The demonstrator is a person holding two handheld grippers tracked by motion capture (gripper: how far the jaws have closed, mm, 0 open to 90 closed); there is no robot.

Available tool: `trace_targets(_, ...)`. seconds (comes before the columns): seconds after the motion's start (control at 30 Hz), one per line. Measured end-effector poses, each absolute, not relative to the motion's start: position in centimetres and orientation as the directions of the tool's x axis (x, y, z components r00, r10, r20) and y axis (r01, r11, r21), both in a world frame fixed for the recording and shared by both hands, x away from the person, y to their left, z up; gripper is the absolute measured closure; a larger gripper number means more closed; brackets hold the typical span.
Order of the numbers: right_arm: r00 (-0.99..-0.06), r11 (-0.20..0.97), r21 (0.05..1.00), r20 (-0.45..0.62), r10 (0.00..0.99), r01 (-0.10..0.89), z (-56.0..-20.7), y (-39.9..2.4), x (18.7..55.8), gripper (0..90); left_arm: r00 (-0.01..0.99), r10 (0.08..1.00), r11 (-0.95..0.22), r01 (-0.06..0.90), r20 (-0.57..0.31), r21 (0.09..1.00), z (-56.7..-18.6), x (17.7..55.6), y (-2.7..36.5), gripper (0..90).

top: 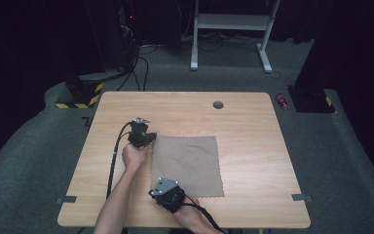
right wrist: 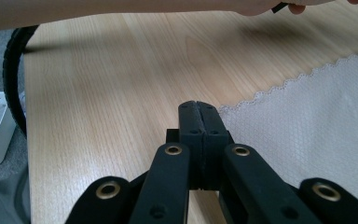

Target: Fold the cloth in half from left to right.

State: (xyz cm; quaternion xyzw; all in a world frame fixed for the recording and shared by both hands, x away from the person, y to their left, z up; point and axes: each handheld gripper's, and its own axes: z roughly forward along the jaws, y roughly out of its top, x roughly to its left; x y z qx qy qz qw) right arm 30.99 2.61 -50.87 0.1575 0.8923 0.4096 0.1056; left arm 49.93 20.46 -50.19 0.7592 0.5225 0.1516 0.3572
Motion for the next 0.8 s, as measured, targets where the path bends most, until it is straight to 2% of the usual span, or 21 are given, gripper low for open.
trace_targets(0.33,-0.931,0.591,0.780,-0.033,0.364,0.204,-50.0,3.1,31.2,90.0,0.394,0.904,-0.171,0.689,-0.166,0.705,-49.5,49.8,21.7,90.0)
trace_targets(0.8,-0.947,0.554,0.813,-0.007,0.321,0.181,-48.1,4.4,31.0,90.0,0.404,0.904,-0.187,0.666,-0.139,0.722,-46.4,48.9,23.6,90.0)
